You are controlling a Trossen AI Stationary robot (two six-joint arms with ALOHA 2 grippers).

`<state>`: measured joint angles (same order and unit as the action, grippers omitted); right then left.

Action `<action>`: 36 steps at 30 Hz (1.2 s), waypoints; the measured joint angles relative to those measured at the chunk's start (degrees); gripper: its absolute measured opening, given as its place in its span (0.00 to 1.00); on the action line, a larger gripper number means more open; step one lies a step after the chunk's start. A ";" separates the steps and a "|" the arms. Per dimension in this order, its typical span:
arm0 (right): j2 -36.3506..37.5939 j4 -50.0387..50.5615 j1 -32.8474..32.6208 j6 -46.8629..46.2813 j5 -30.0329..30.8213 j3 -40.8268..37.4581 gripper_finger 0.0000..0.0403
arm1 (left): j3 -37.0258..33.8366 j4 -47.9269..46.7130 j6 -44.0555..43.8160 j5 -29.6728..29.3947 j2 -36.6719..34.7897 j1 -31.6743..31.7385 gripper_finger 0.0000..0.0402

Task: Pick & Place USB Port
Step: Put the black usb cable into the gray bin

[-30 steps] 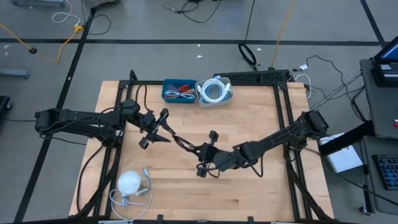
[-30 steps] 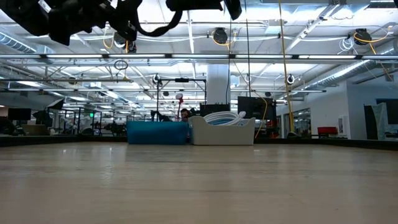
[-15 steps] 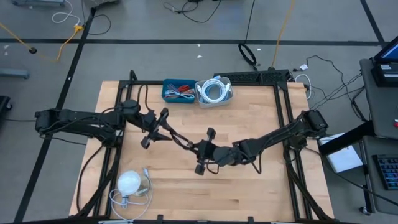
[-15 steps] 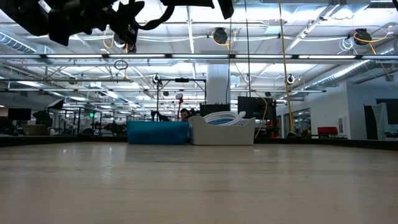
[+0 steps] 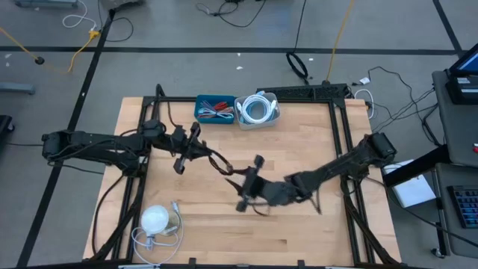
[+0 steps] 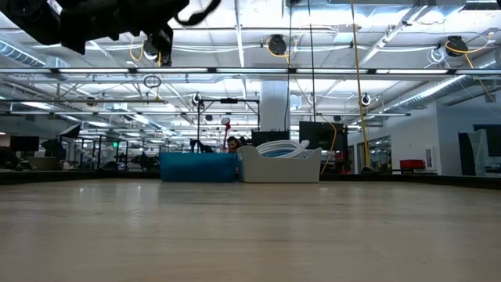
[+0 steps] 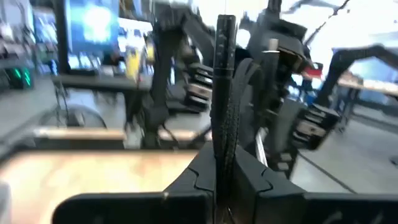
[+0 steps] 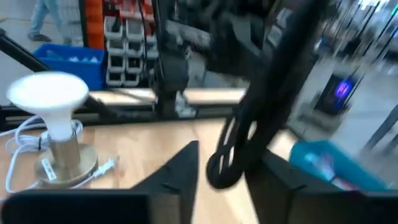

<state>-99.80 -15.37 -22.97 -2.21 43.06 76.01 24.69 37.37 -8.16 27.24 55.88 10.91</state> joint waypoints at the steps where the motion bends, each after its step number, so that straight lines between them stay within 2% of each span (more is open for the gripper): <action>1: 0.65 -1.26 -1.11 2.48 1.71 -0.04 0.31 | 0.00 1.69 -0.07 -0.74 0.00 0.05 0.04; 7: 3.74 -8.24 -7.67 15.57 17.44 0.06 0.49 | 0.22 8.84 -2.94 -5.34 0.02 3.57 0.03; 13: 3.73 -9.19 -11.61 20.21 28.85 0.06 0.57 | 2.57 9.65 -6.06 -5.44 4.90 8.20 0.03; 19: 2.57 4.47 -14.39 5.33 28.94 -0.24 0.57 | 9.99 16.25 -11.18 -9.73 20.58 11.81 0.03; 22: 2.11 5.60 -15.49 0.19 29.01 -2.57 0.56 | 16.40 21.89 -14.09 -7.84 30.39 13.08 0.03; 25: 2.00 5.57 -16.39 -3.89 29.09 -6.00 0.56 | 23.41 21.55 -17.54 -5.85 39.73 14.54 0.03; 30: 1.95 0.83 -18.53 -4.53 31.99 -10.11 0.56 | 29.59 21.12 -20.10 -2.59 51.16 16.01 0.03; 36: 1.95 -1.17 -21.71 -3.05 38.14 -11.04 0.55 | 30.25 23.05 -24.12 -3.74 58.35 19.78 0.03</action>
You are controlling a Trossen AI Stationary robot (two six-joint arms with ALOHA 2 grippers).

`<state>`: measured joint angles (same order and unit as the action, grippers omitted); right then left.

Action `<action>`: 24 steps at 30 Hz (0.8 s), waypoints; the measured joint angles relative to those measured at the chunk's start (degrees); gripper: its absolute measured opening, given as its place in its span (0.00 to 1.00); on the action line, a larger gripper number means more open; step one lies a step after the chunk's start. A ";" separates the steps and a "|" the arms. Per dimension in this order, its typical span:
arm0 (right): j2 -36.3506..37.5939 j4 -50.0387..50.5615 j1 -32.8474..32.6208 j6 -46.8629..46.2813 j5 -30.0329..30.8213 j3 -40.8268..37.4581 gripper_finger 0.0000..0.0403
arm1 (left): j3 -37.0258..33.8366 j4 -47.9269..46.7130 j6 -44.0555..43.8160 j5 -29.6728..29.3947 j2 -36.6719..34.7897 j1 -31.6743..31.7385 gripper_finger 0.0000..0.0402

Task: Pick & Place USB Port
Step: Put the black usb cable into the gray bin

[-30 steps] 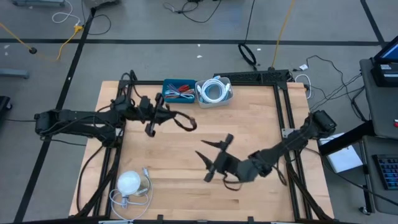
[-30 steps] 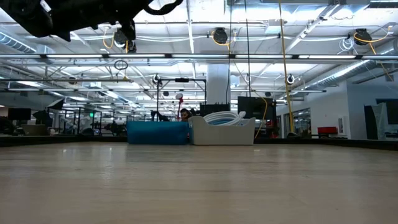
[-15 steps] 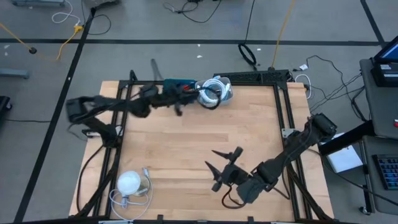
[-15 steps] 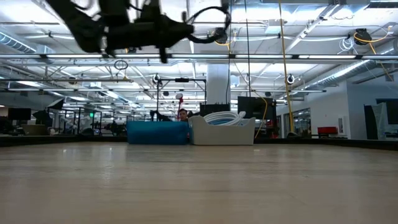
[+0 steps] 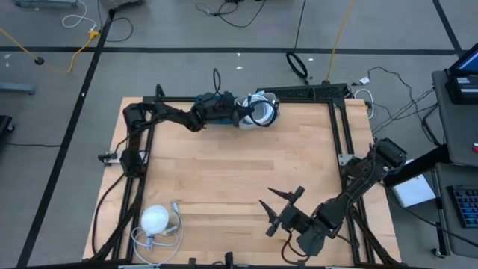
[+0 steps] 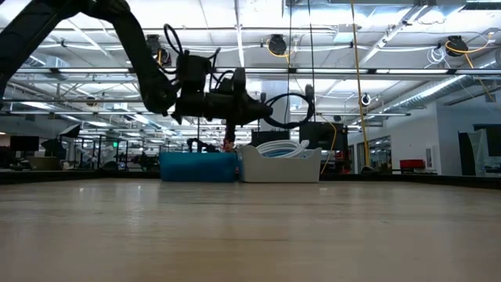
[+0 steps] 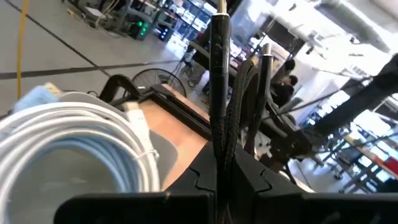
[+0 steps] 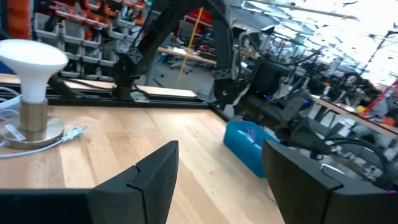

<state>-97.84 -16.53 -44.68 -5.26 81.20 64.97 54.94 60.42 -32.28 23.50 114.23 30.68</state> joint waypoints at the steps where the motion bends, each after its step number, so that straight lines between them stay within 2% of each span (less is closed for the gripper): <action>1: 0.00 -0.01 -0.28 -0.08 0.88 0.00 0.55 | 0.02 0.20 -0.59 0.02 0.30 0.52 0.03; 6: 0.00 0.03 -0.58 -2.13 1.46 0.00 0.55 | 0.02 -1.82 -0.32 -1.29 1.22 1.57 0.03; 11: 0.00 0.04 -0.40 -3.76 1.15 0.00 0.55 | 0.02 -9.04 3.02 -6.77 1.18 1.44 0.03; 16: 0.00 0.07 -0.40 -4.35 1.06 0.00 0.55 | 0.04 -8.92 5.84 -10.20 1.06 1.44 0.03; 21: 0.00 0.07 -0.40 -4.35 -0.43 -0.02 0.55 | 0.29 -9.37 4.76 -10.78 1.10 1.92 0.03; 24: 0.00 0.07 -0.11 -4.56 -1.91 -0.37 0.55 | 1.79 -12.84 4.75 -10.27 1.10 1.94 0.03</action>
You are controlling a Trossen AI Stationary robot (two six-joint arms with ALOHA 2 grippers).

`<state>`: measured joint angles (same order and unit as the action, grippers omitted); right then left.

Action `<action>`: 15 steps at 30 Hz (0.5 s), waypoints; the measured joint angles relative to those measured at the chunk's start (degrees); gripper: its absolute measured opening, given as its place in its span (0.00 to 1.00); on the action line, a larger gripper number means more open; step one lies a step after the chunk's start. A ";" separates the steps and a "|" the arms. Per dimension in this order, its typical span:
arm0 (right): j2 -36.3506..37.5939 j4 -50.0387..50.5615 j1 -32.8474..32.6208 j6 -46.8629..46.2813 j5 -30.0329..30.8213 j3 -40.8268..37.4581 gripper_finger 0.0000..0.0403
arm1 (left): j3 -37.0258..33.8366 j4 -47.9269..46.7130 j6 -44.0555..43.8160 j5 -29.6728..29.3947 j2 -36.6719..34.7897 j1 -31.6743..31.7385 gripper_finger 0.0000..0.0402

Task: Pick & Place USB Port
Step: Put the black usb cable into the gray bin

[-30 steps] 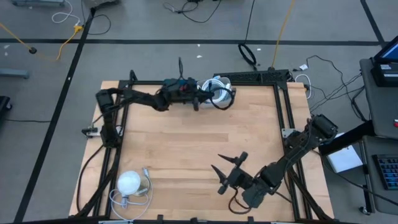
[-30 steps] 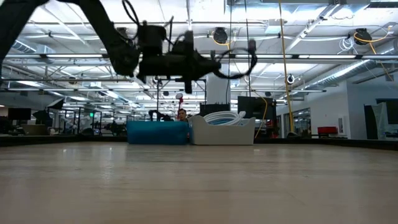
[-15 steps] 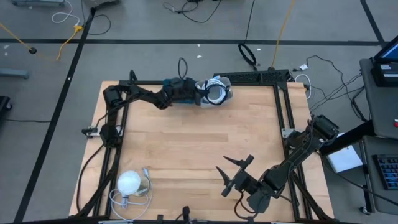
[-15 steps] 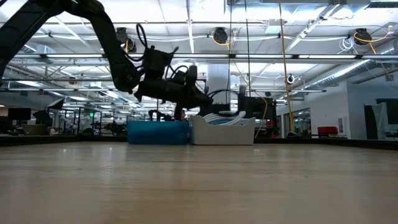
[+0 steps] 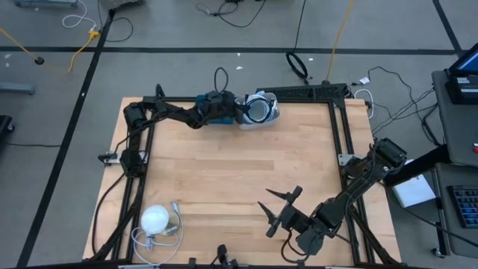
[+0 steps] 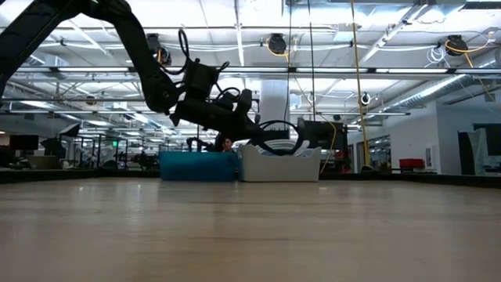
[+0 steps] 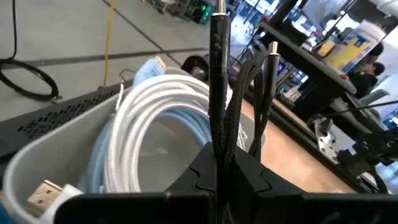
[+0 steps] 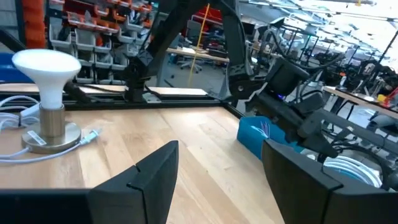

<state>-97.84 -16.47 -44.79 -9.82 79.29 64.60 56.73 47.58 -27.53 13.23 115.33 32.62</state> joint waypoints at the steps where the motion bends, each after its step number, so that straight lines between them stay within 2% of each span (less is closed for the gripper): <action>1: 0.00 0.02 0.08 -0.06 -0.09 -0.10 0.55 | 0.58 -1.41 -0.02 -0.08 -0.04 -0.02 0.03; 5: 0.02 -0.01 0.14 -0.66 -0.11 -0.13 0.55 | 2.87 -7.91 -0.26 -3.25 -1.05 -0.94 0.03; 9: 0.02 -0.18 0.02 -0.67 -0.60 -0.13 0.55 | 6.85 -16.95 -0.44 -8.97 -1.18 -2.48 0.03; 15: 0.04 -2.26 -0.03 0.76 -4.58 -0.13 0.55 | 14.57 -32.60 -1.33 -14.70 -1.18 -3.68 0.03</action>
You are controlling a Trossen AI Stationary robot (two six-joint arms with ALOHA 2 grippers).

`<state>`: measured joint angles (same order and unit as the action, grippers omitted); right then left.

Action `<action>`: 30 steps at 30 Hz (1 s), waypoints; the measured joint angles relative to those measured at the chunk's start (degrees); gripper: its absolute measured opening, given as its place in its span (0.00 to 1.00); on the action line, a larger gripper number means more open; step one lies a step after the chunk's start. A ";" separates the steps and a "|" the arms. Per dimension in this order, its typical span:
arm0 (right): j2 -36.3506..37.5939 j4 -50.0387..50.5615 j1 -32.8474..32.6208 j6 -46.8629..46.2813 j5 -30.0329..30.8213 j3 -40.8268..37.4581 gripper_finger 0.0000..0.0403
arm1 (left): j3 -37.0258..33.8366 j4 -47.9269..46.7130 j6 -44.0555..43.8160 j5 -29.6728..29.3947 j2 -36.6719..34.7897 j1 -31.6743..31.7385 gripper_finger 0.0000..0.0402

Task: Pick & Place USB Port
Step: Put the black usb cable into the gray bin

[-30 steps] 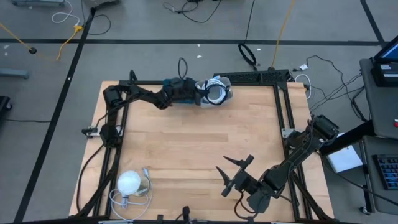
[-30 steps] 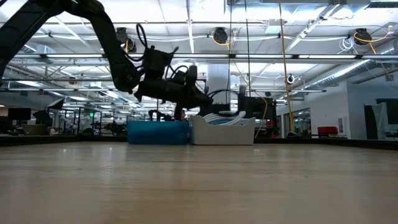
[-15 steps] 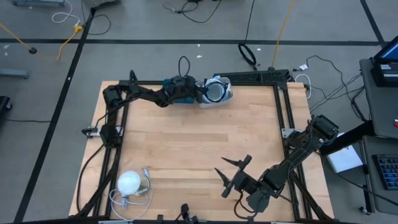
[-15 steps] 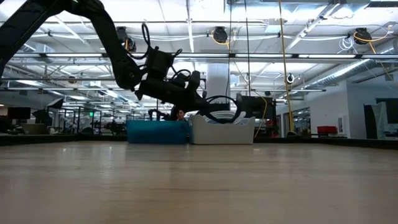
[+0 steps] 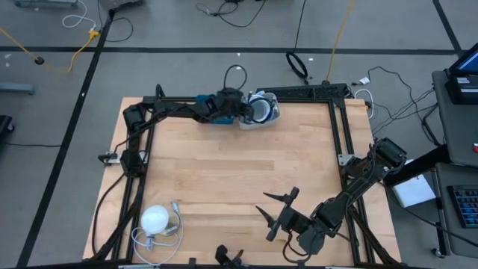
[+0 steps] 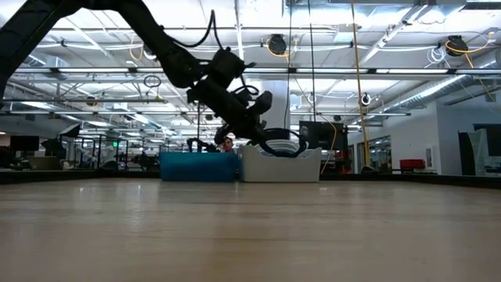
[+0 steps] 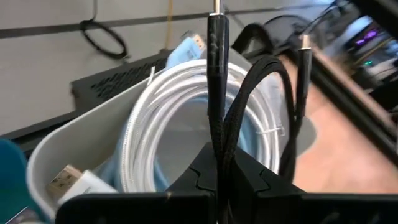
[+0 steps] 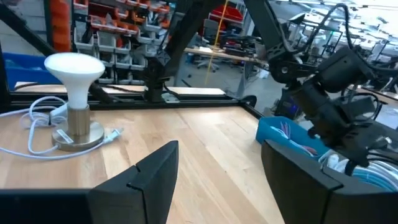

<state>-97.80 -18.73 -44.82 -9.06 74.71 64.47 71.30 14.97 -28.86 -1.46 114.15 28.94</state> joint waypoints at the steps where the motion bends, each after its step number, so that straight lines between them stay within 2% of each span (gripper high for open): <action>1: 0.00 -0.16 0.00 0.19 -0.11 0.00 0.55 | 0.49 -1.61 0.02 -0.92 -0.02 -0.16 0.03; 12: 0.00 -0.80 0.00 0.74 -2.07 0.00 0.55 | 0.59 -4.41 -1.95 -2.79 0.00 0.59 0.02; 17: 0.00 -2.17 -0.04 1.77 -3.50 0.00 0.55 | 0.59 -6.84 -1.91 -7.79 0.00 0.88 0.02; 20: 0.00 -2.75 -0.02 2.74 -5.85 0.00 0.55 | 0.59 -8.35 -0.28 -7.36 0.00 1.49 0.02; 30: 0.00 -3.31 -0.02 3.76 -5.98 0.00 0.55 | 0.61 -7.79 5.01 -2.54 0.00 1.90 0.02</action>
<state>-97.80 -22.04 -44.84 -5.30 68.73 64.47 71.91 7.18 -23.85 -4.01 114.15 30.84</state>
